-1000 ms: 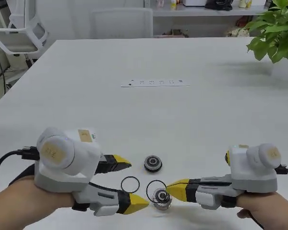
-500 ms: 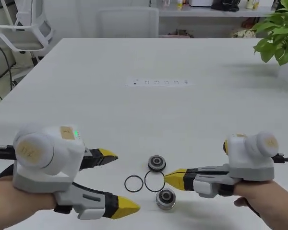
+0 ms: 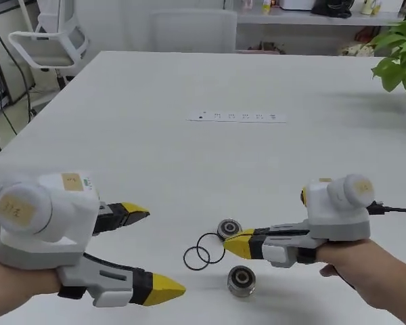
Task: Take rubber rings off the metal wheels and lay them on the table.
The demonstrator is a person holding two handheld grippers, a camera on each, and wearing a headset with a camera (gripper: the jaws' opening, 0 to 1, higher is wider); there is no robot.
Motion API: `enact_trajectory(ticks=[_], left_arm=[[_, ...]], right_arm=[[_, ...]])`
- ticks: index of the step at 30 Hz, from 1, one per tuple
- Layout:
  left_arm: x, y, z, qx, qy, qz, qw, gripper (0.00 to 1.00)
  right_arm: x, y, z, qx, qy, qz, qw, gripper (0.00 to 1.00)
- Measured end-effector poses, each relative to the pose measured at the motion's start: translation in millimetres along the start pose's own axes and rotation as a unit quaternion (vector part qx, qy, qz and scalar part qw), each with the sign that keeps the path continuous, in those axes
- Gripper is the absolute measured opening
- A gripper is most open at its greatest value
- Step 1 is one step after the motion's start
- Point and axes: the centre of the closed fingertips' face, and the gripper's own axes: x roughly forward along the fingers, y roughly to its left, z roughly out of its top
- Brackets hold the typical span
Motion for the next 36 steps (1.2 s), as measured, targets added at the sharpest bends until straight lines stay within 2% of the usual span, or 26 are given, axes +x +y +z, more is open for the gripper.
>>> enact_trajectory(ticks=[10, 18, 24, 36], left_arm=[[-7.9, 5.3, -6.0, -0.014, -0.001, 0.016, 0.9998, 0.82], [-8.6, 6.2, -9.4, -0.017, 0.002, 0.018, 0.9997, 0.83], [-9.0, 6.9, -11.2, -0.021, 0.003, 0.018, 0.9996, 0.84], [-10.5, 9.1, -12.6, -0.025, 0.003, 0.02, 0.9995, 0.83]], right_arm=[[16.0, -9.1, -9.4, -0.003, 0.03, -0.004, 0.9995, 0.0], [25.0, -14.9, -18.2, 0.002, 0.05, -0.012, 0.9987, 0.0], [29.7, -21.4, -20.0, 0.027, 0.05, -0.016, 0.9983, 0.0], [36.8, -28.3, -23.9, 0.041, 0.057, -0.026, 0.9972, 0.0]])
